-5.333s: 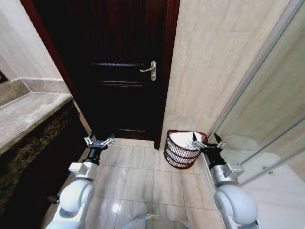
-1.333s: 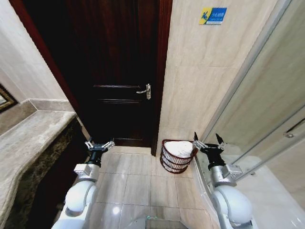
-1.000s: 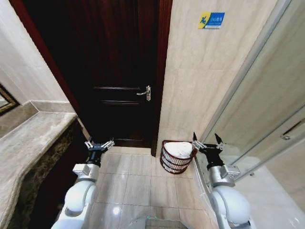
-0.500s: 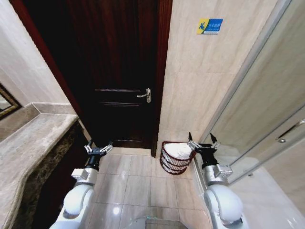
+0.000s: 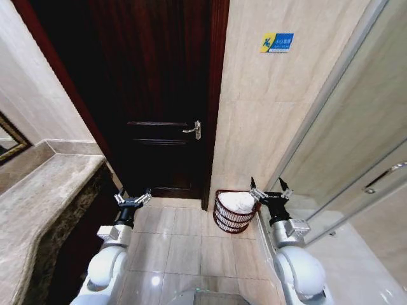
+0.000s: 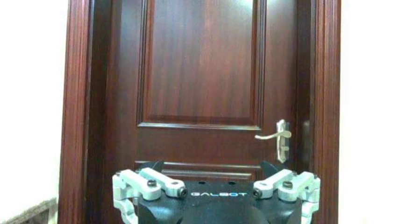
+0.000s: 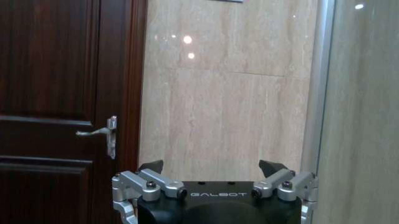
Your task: Discard the used towel into the hamper.
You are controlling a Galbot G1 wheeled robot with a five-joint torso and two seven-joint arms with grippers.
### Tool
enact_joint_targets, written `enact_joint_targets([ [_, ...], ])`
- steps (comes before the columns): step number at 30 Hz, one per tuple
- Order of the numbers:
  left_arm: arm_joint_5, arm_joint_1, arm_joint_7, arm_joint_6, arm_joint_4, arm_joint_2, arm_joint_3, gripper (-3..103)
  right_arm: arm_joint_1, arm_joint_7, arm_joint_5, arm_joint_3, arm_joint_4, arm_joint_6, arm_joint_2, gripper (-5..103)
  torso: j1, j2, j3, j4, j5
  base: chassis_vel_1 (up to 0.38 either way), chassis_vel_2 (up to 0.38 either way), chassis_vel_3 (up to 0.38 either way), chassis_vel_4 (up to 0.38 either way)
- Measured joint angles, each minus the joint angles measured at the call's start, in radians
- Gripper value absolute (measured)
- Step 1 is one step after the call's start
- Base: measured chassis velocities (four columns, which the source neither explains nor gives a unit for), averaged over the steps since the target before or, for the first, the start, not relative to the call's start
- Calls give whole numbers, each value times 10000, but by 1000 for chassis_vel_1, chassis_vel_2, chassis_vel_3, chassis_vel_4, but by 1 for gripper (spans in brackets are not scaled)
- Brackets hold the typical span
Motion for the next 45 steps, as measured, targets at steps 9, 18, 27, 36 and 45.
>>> enact_joint_targets([
  [9, 235, 99, -9, -125, -190, -110, 4, 100, 1, 327, 585, 103, 37, 1, -135, 100, 74, 166, 93, 0, 1, 0, 0, 0, 0],
  [18, 373, -1, -127, -170, -198, -135, 21, 100, -15, 495, 822, 162, 174, -78, -181, 100, 57, 122, 70, 0, -1, 0, 0, 0, 0],
  [27, 386, -5, -135, -152, -212, -129, 12, 100, -19, 512, 764, 175, 197, -125, -183, 100, 35, 73, 44, 0, -1, 0, 0, 0, 0],
  [36, 386, -5, -139, -145, -216, -126, 10, 100, -19, 512, 753, 176, 199, -130, -180, 100, 22, 45, 29, 1, 0, 0, 0, 0, 0],
  [45, 386, -2, -140, -142, -217, -125, 9, 100, -18, 510, 746, 174, 199, -132, -177, 100, 9, 27, 16, 2, -1, 69, -63, -83, 78],
])
